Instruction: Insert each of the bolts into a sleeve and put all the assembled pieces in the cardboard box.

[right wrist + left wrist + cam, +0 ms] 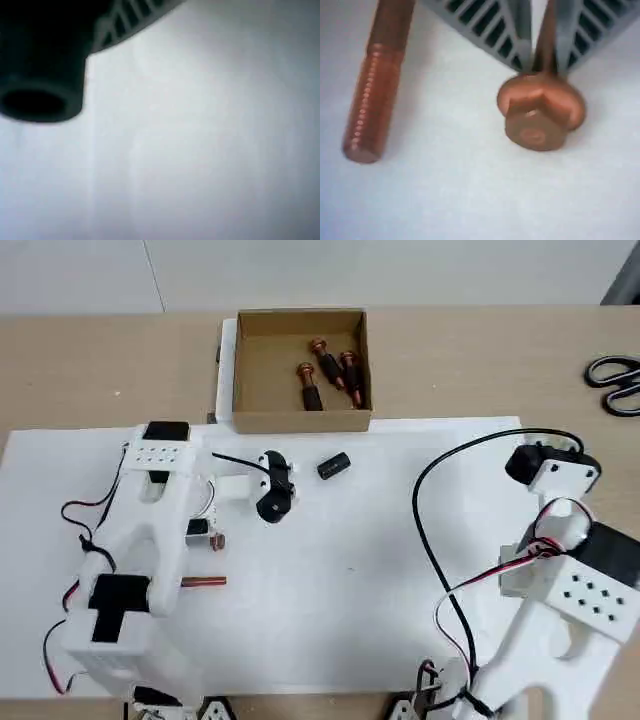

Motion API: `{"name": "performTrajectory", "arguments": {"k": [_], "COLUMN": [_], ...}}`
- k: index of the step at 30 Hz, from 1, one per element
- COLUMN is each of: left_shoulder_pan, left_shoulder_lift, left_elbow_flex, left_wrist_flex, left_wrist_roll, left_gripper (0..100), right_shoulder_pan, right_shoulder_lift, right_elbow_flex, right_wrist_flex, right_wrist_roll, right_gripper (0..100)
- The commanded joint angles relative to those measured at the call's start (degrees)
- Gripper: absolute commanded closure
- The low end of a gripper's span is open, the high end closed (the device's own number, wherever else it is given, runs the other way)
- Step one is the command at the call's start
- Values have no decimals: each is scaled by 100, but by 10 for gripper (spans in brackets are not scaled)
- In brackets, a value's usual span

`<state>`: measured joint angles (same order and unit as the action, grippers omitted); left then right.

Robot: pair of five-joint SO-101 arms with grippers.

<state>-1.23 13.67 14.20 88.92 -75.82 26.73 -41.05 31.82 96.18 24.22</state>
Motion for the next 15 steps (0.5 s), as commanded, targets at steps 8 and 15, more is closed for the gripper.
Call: {"name": "performTrajectory", "arguments": {"k": [8, 15], "left_shoulder_pan": [-9, -26], "left_shoulder_lift": [527, 53], "left_elbow_flex": [-251, -295], "left_wrist_flex": [343, 571], "left_wrist_roll": [-967, -993], "left_gripper": [986, 951], "right_shoulder_pan": [66, 66], "right_shoulder_lift": [-163, -163], "right_elbow_flex": [-18, -18], "right_wrist_flex": [57, 31], "right_wrist_roll": [53, 44], "right_gripper": [995, 995]}}
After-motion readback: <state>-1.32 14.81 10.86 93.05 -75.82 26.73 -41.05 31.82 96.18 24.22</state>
